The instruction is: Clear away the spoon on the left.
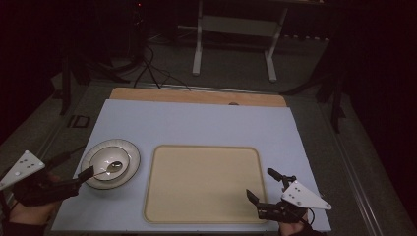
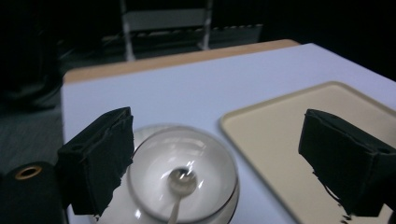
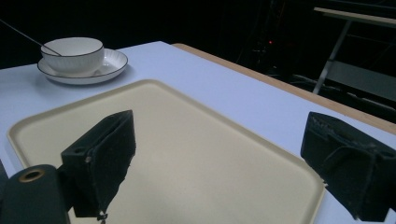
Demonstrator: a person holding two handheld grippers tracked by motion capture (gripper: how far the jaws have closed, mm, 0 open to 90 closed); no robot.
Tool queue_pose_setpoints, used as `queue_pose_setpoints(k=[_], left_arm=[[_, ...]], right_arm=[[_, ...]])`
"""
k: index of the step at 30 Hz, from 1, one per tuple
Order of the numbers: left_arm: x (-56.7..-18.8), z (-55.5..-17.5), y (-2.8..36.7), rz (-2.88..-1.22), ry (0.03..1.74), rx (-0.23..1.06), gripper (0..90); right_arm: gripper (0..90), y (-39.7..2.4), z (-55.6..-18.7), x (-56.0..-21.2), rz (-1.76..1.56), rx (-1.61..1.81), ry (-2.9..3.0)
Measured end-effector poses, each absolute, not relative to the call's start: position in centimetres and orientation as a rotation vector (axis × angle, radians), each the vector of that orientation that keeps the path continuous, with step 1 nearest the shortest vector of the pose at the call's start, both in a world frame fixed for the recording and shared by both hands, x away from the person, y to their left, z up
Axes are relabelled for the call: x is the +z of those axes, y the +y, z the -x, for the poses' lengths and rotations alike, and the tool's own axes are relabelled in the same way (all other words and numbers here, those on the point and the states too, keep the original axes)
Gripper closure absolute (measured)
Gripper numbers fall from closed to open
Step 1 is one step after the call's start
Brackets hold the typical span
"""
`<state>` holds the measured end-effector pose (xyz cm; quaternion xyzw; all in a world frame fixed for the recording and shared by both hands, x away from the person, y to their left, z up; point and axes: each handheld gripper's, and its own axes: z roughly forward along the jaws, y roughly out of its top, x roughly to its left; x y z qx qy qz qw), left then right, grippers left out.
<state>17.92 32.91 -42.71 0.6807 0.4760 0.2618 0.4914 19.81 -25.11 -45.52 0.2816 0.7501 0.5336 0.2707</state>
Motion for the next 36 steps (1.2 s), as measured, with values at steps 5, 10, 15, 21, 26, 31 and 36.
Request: queue_pose_setpoints(k=[5,10,15,21,26,31,36], left_arm=[[-44.0,-17.3,33.9,-1.624,1.253,0.599,14.3],[-45.0,-16.6,34.5,-1.608,1.361,0.590,18.0],[-45.8,-16.2,34.8,-1.571,1.469,0.566,23.5],[-46.6,-16.1,34.9,-1.527,1.541,0.528,31.8],[-47.5,-16.1,35.0,-1.485,1.565,0.504,43.1],[-48.2,-16.3,35.7,-1.422,1.581,0.431,49.8],[-49.0,-16.5,36.3,-1.362,1.590,0.339,61.1]], right_arm=[[10.4,-25.1,-19.8,-45.5,-0.756,1.432,2.022],[10.4,-25.0,-19.8,-45.6,-0.758,1.427,2.027],[10.4,-24.9,-19.8,-45.6,-0.754,1.422,2.028],[10.4,-24.9,-19.9,-45.6,-0.755,1.421,2.028],[10.4,-24.9,-19.9,-45.7,-0.754,1.420,2.029],[10.4,-24.9,-19.9,-45.7,-0.755,1.422,2.030],[10.4,-24.9,-19.9,-45.7,-0.759,1.417,2.033]])
